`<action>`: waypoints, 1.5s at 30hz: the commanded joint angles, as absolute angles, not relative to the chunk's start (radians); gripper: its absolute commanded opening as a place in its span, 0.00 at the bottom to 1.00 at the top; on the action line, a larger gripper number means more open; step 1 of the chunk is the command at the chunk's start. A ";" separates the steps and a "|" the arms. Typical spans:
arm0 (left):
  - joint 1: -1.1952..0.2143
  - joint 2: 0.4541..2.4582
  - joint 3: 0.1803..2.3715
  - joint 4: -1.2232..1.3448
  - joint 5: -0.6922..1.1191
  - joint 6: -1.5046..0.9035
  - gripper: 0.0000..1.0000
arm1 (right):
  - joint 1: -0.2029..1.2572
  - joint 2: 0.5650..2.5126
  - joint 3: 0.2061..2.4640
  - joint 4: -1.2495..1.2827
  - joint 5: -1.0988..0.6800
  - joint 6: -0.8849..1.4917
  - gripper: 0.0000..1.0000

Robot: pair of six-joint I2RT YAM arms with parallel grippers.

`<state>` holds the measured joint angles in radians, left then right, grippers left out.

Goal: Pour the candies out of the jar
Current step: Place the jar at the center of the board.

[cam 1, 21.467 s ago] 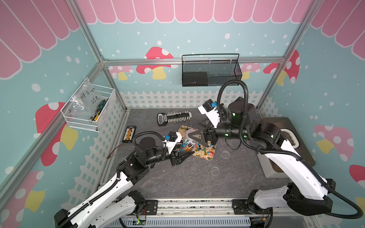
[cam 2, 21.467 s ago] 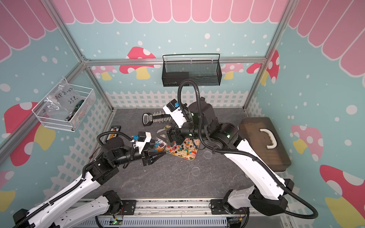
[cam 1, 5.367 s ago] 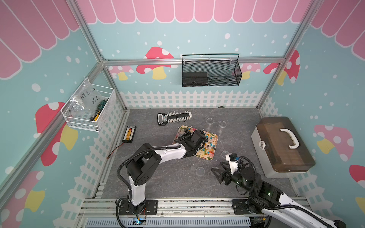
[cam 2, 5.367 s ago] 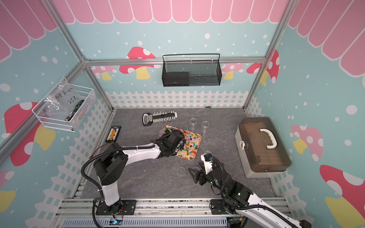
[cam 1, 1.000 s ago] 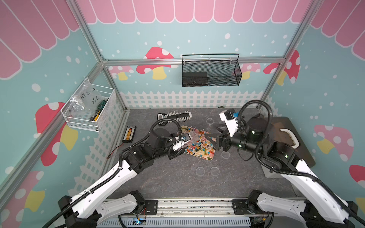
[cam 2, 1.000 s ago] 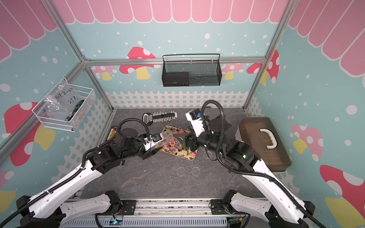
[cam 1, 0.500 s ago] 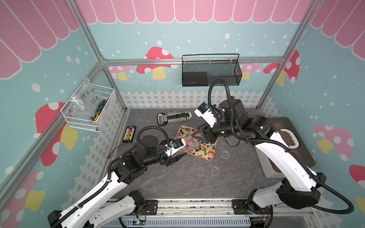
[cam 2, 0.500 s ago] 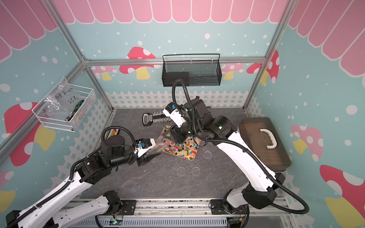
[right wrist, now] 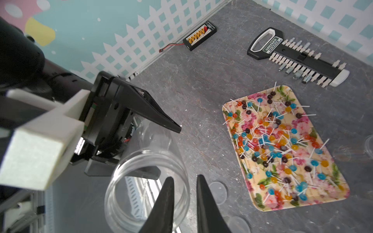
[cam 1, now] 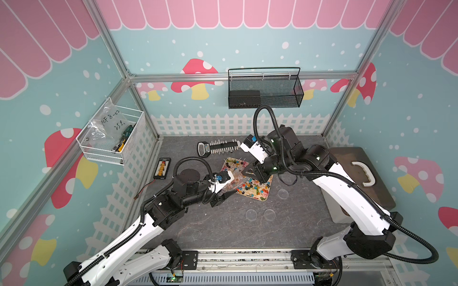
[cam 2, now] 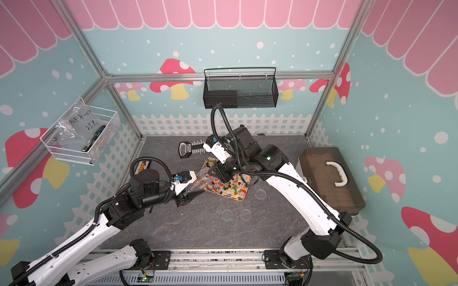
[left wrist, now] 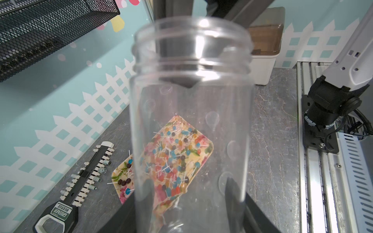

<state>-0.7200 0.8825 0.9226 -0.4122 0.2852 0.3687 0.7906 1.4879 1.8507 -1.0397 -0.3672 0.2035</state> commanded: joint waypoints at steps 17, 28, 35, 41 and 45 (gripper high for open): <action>-0.713 0.625 0.751 -0.324 -0.140 0.094 0.99 | 0.828 1.773 2.014 -1.023 -0.118 0.160 0.00; -0.713 0.388 0.626 -0.444 -0.255 -0.045 0.99 | 0.820 2.098 2.256 -1.137 0.127 0.108 0.00; -0.713 0.411 0.618 -0.435 -0.199 -0.062 0.99 | 0.689 2.262 2.480 -1.200 0.161 0.087 0.00; -0.714 0.480 0.614 -0.424 -0.125 -0.107 0.99 | 0.602 2.373 2.624 -1.214 0.210 0.086 0.00; -0.713 0.500 0.600 -0.385 -0.102 -0.122 0.99 | 0.559 2.427 2.666 -1.183 0.274 0.079 0.00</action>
<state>-0.7147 0.4976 0.6170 -0.4171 -0.1406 -0.0811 0.5674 2.3863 2.6343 -1.1713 0.2173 0.1013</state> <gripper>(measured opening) 0.990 0.050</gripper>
